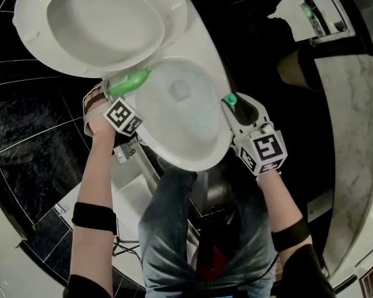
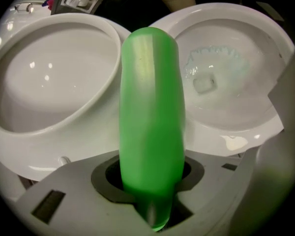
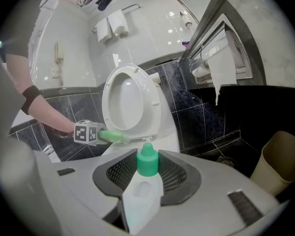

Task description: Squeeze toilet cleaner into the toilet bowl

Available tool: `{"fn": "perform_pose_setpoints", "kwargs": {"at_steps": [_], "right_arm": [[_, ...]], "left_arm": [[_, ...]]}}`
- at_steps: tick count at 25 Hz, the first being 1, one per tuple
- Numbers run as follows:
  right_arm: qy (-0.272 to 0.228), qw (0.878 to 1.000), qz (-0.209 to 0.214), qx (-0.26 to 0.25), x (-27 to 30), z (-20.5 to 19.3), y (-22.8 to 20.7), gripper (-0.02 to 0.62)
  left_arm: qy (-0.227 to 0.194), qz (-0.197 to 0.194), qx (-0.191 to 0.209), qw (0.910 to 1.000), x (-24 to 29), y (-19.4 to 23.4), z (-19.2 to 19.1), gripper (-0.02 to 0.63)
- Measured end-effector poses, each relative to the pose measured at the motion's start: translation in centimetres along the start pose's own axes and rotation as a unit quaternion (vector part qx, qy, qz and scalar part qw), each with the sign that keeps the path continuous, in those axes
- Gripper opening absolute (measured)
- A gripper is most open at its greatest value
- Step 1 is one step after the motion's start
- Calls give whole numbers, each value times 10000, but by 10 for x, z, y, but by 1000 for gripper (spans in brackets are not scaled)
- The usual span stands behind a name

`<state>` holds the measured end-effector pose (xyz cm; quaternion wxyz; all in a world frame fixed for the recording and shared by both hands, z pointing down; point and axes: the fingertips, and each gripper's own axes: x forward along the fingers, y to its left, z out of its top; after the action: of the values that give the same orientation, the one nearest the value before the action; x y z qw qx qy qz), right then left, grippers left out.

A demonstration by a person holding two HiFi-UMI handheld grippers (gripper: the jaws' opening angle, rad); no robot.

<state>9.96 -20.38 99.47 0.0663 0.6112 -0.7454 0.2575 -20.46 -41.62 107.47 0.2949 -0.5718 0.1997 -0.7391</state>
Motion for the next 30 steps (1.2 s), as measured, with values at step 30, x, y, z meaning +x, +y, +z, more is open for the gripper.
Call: {"fn": "perform_pose_setpoints", "kwargs": {"at_steps": [30], "right_arm": [[239, 9968, 691, -315, 1, 6, 59, 149]], "left_arm": [[622, -280, -301, 9972, -56, -77, -120, 183]]}}
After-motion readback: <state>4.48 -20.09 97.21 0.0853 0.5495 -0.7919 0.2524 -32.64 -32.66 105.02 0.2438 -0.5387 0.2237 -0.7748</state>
